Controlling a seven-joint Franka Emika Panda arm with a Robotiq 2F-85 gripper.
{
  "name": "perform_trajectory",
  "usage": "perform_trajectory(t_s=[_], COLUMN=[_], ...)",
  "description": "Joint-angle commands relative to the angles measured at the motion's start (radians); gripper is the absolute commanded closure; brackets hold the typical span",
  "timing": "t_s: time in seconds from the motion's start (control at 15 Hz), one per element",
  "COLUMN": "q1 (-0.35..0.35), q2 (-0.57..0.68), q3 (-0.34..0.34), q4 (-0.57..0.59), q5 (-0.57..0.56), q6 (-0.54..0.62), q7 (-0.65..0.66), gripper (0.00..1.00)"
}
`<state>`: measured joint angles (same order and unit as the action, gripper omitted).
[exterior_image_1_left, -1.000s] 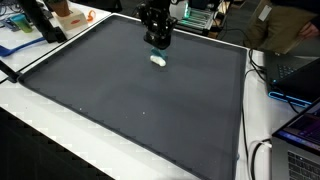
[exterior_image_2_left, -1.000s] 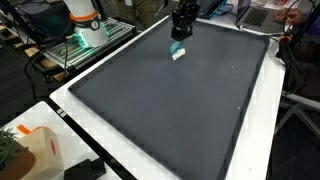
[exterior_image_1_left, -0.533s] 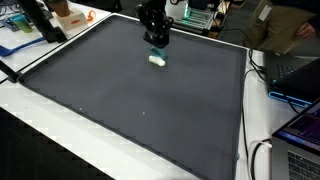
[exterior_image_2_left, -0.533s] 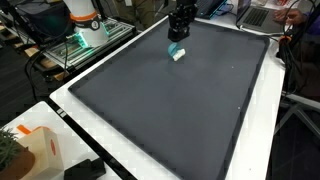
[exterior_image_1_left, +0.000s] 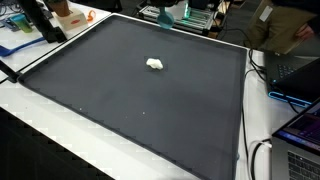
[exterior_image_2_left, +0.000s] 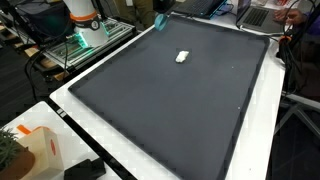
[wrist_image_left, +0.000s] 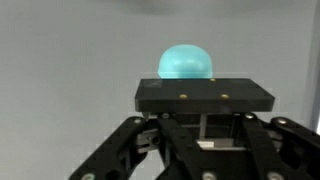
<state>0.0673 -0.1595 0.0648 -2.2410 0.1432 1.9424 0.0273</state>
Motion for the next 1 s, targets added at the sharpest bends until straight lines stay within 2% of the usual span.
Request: perform_trajectory(t_s=[0.0,0.07,0.13,0.47,0.53,0.6,0.93], q1=[0.017,0.004,0.005,0.005,0.005,0.003,0.000], q2=[-0.117,-0.048,-0.063,-0.047,-0.045,-0.046,-0.128], q3=[-0.026,-0.009,-0.010,-0.009,-0.009,-0.010,-0.083], q4=[-0.064,-0.014,-0.017,-0.013,-0.013,-0.014,-0.024], q5=[0.107,0.055,0.060,0.059,0.059,0.052,0.158], q6=[-0.073,-0.044,-0.051,-0.048,-0.048,-0.056,-0.238], q7=[-0.189,-0.105,-0.116,-0.114,-0.114,-0.116,-0.425], gripper=[0.78,0.78,0.53,0.53,0.78,0.78,0.78])
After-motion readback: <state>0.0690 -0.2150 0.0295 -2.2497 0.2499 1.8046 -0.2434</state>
